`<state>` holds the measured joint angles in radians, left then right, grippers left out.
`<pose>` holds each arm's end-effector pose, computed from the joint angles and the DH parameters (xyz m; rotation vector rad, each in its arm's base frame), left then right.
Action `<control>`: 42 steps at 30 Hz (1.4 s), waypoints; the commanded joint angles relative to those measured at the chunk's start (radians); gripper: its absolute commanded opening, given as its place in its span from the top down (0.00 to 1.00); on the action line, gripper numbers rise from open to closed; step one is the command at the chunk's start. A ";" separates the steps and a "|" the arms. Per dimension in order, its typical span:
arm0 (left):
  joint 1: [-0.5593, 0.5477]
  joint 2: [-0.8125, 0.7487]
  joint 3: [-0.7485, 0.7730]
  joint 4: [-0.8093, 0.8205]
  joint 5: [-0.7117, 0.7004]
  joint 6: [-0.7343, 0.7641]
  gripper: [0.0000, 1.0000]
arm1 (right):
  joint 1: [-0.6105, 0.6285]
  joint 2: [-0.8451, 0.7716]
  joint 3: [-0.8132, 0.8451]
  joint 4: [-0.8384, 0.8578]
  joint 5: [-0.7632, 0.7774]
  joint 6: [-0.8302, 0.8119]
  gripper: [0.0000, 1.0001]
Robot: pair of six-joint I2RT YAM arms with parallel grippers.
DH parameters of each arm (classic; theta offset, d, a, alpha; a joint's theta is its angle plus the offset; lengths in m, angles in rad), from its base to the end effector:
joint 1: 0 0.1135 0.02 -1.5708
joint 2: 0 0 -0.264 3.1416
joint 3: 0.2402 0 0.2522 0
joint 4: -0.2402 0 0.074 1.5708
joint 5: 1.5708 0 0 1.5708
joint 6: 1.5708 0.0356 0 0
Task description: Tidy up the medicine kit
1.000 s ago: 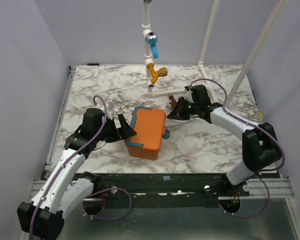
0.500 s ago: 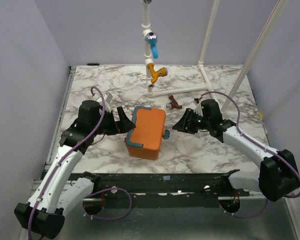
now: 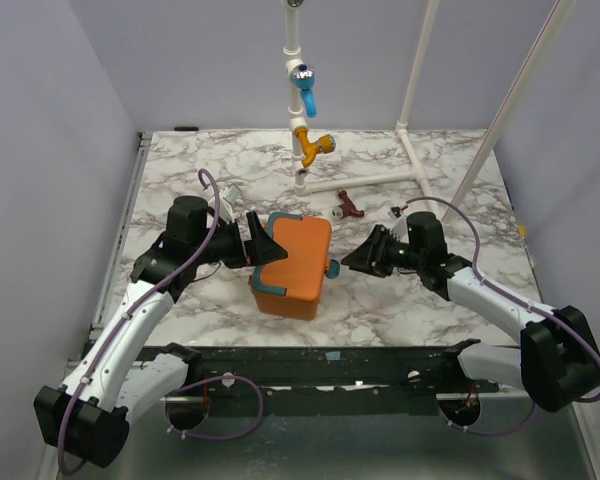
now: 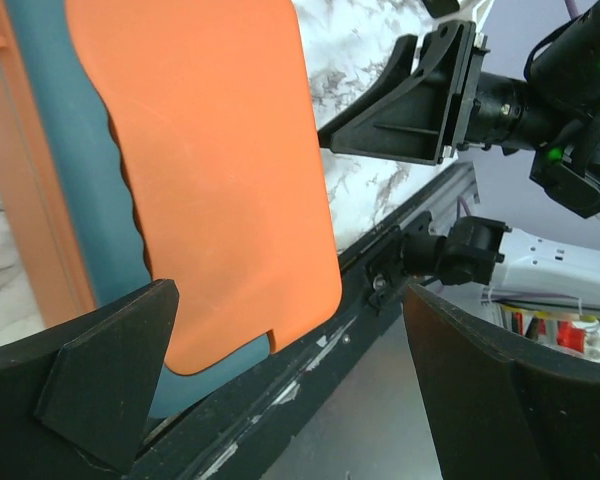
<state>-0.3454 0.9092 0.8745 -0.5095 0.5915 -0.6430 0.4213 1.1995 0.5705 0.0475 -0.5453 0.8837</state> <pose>0.1752 -0.0841 0.3197 0.0480 2.2516 -1.1889 0.2159 0.1170 0.2065 0.1931 2.3637 1.2890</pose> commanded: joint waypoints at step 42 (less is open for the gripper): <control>-0.067 0.036 -0.089 0.107 0.031 -0.041 0.02 | 0.065 0.095 -0.081 0.329 -0.042 0.182 0.74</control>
<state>-0.4080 0.9604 0.7998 -0.4156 0.6220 -0.6895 0.4789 1.3140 0.4908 0.3477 -0.5888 1.0595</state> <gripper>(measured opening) 0.985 0.274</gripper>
